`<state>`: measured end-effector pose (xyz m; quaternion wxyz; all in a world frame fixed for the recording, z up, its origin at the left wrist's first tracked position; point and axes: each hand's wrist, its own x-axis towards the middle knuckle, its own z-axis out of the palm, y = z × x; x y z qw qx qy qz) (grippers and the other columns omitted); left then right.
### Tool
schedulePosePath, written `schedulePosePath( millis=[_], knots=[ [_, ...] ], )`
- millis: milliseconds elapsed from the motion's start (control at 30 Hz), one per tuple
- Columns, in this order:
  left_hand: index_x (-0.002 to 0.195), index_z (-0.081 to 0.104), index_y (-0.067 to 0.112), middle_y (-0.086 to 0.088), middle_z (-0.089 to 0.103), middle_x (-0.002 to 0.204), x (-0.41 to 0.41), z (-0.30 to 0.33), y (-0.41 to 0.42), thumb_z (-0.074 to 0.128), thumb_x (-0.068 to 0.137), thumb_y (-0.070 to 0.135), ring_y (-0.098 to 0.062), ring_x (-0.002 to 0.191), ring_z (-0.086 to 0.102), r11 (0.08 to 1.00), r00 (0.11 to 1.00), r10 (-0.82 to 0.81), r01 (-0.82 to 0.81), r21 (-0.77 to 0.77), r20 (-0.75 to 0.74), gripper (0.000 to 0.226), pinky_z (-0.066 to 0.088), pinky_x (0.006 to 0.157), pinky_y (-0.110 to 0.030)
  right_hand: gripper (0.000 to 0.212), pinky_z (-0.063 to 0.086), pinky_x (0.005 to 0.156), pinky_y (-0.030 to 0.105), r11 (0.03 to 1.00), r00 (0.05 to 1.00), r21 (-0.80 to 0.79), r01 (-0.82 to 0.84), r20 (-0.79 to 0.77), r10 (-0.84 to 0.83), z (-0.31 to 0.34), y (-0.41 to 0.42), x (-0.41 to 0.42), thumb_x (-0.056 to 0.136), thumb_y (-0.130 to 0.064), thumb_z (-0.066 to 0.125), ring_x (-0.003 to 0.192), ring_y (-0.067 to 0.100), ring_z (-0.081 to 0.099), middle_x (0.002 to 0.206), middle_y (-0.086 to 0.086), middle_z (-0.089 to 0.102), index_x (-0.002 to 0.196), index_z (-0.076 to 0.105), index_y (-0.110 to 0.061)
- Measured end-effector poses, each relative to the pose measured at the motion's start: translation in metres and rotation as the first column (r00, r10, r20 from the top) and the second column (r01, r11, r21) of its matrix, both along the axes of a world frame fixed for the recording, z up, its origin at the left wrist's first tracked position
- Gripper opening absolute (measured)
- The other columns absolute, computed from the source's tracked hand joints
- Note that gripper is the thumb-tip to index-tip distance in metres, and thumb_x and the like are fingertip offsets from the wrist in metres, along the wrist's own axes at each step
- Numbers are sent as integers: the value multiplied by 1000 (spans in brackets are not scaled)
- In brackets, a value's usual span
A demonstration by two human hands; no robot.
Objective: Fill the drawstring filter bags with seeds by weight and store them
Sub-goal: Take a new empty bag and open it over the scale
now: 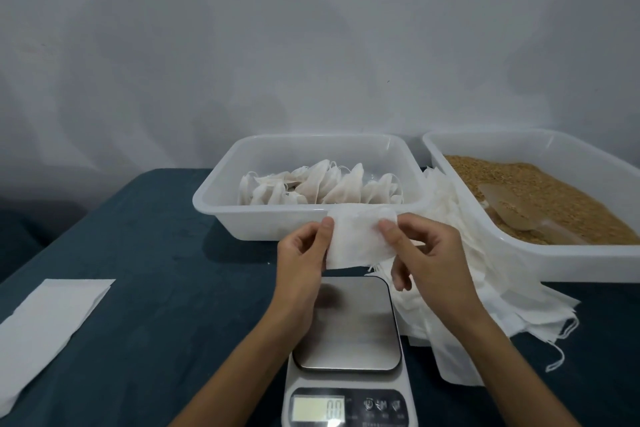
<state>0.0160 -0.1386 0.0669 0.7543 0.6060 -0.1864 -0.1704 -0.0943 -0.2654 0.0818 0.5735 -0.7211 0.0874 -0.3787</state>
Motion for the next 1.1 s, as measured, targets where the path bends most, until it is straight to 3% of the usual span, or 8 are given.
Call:
schedulePosePath(
  millis=[100,233,467,633,733,900,967,1100],
  knots=[
    [96,77,8,-10,75,91,3,-1,0,65,100,31,-22,87,66,999,999,44,-44,-15,-11,27,56,91,-45,28,38,39,23,1000,999,-26,14,-33,-15,-2,1,1,97,-33,64,36,23,56,58,-2,57,75,67,-16],
    [98,77,6,-14,75,89,8,-1,0,67,100,21,-23,88,66,995,994,100,-101,-9,-41,18,53,101,-57,26,39,38,23,999,999,-14,37,-11,-37,-2,-1,-1,99,-37,62,37,26,59,67,10,64,81,71,-20],
    [96,75,7,-19,75,96,6,-1,0,60,104,30,-23,87,70,997,997,73,-74,16,19,29,59,90,-53,32,39,35,26,997,998,-43,69,-13,-69,-3,0,0,100,-38,60,37,27,61,66,22,62,75,67,-19],
    [96,69,3,-8,66,72,8,-3,2,63,104,23,-20,50,53,999,998,35,-36,24,44,22,49,45,-30,53,42,40,24,995,994,-57,-79,-74,74,-2,-3,-1,92,-51,62,43,30,65,68,18,57,82,63,1],
    [94,63,2,-3,59,63,11,-4,3,61,105,24,-15,40,42,997,996,41,-47,65,85,25,40,40,-28,55,41,41,26,991,994,-125,-47,-100,34,0,0,-3,93,-47,63,43,26,66,59,18,52,77,58,5],
    [91,62,11,4,54,59,6,-4,8,59,106,29,-14,50,48,986,954,54,-97,134,293,24,44,54,-33,42,37,34,31,974,988,-199,111,-81,-130,9,-1,-8,100,-31,62,36,22,62,46,1,46,60,52,-23],
    [105,65,20,9,66,88,1,1,12,63,102,37,-8,79,62,980,849,67,-153,123,523,17,49,76,-24,42,34,36,23,970,984,-208,123,-100,-146,12,-4,-10,100,-33,62,33,23,59,42,-1,45,62,53,-19],
    [149,45,17,7,50,146,-13,-1,14,72,84,44,-9,140,44,947,610,-248,-12,322,753,76,34,118,-27,45,34,37,22,968,965,-248,50,-237,-110,20,-9,-12,98,-45,58,29,25,54,46,13,51,84,65,-3]
  ],
)
